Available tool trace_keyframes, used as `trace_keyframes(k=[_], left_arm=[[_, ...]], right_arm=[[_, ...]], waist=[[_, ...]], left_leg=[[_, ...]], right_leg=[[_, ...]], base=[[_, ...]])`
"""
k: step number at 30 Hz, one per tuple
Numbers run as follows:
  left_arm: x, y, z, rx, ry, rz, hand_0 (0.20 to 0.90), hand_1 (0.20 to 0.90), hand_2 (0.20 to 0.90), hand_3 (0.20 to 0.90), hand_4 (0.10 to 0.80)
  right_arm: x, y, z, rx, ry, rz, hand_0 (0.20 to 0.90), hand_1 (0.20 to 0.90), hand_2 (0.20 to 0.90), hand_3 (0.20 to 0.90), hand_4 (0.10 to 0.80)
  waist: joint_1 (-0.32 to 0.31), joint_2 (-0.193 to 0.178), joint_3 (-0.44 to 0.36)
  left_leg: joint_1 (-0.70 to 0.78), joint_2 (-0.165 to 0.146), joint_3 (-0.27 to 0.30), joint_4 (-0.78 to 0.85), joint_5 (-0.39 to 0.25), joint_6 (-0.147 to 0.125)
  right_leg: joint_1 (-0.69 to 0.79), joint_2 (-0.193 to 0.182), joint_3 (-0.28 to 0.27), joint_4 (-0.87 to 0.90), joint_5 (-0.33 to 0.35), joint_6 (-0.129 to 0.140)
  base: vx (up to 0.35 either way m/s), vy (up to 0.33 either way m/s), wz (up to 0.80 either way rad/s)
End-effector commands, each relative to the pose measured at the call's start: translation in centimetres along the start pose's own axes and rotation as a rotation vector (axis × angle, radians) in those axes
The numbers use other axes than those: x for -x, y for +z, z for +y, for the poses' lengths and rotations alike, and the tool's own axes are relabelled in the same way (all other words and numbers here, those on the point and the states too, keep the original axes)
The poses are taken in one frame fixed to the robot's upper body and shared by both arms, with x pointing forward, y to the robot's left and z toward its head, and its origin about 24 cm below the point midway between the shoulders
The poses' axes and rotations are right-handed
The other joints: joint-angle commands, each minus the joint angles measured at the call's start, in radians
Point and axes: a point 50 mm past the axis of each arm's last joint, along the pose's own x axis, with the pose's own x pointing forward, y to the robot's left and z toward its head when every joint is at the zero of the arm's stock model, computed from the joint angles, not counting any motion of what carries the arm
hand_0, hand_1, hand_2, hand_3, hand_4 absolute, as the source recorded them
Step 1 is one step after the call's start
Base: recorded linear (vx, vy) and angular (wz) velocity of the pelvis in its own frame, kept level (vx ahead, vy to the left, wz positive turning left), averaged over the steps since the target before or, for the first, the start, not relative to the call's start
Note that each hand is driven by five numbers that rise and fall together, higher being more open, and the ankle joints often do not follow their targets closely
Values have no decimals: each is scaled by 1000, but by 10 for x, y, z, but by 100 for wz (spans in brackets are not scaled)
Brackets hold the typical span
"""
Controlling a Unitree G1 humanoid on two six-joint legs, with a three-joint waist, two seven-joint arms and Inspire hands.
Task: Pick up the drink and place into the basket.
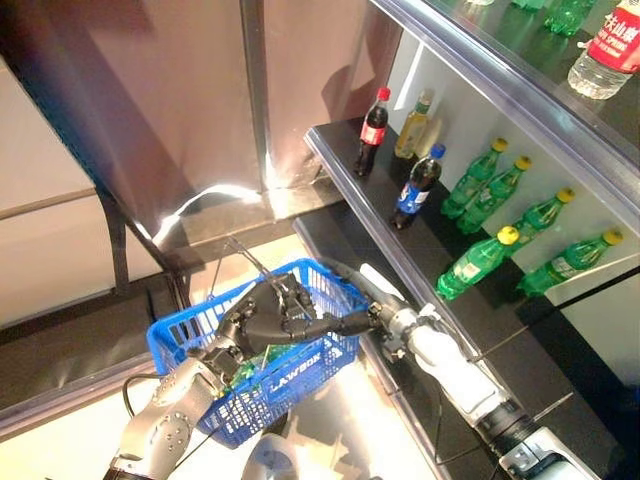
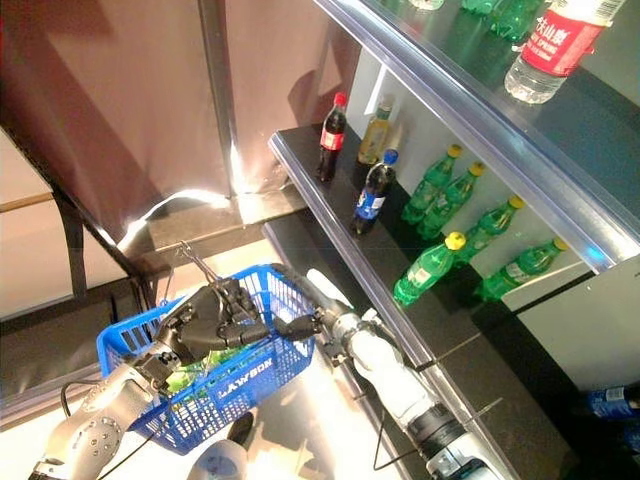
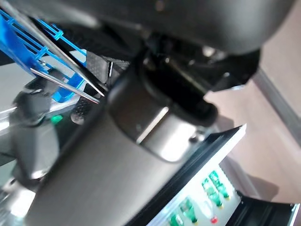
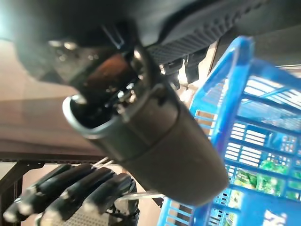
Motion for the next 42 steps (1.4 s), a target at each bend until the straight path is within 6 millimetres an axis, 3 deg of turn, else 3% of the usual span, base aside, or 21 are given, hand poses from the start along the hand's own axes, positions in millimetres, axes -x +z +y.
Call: trace_keyframes(k=[1, 11, 23, 42], left_arm=[[-11, 102, -37, -81, -190, -644, 300, 300, 300, 200, 100], [-6, 89, -6, -64, 56, -635, 300, 300, 300, 200, 100], [-5, 66, 23, -39, 277, -573, 300, 300, 300, 200, 100], [28, -13, 87, -25, 669, -294, 300, 300, 300, 200, 100]], right_arm=[[5, 21, -13, 3, -45, -148, 900, 900, 900, 900, 800], [11, 6, -3, -19, -16, -79, 900, 900, 900, 900, 800], [23, -29, 18, -61, 41, 77, 900, 900, 900, 900, 800], [58, -90, 43, -67, 115, 355, 900, 900, 900, 900, 800]], waist=[[-21, 62, -182], [-34, 63, -179], [-50, 72, -179], [-112, 87, -176]], left_leg=[[10, -25, 2, -5, -2, 25], [19, -14, 24, -5, -7, 23], [21, -7, 41, -5, -8, 20], [42, 12, 102, -5, -25, 17]], right_leg=[[46, 13, -17, 2, 0, -9], [49, 13, -16, 2, -4, -11], [47, 12, -19, 2, -4, -8], [44, 9, 1, 2, 6, -2]], base=[[-12, -8, -6], [-2, -5, -2], [0, -5, -4], [9, 0, -3]])
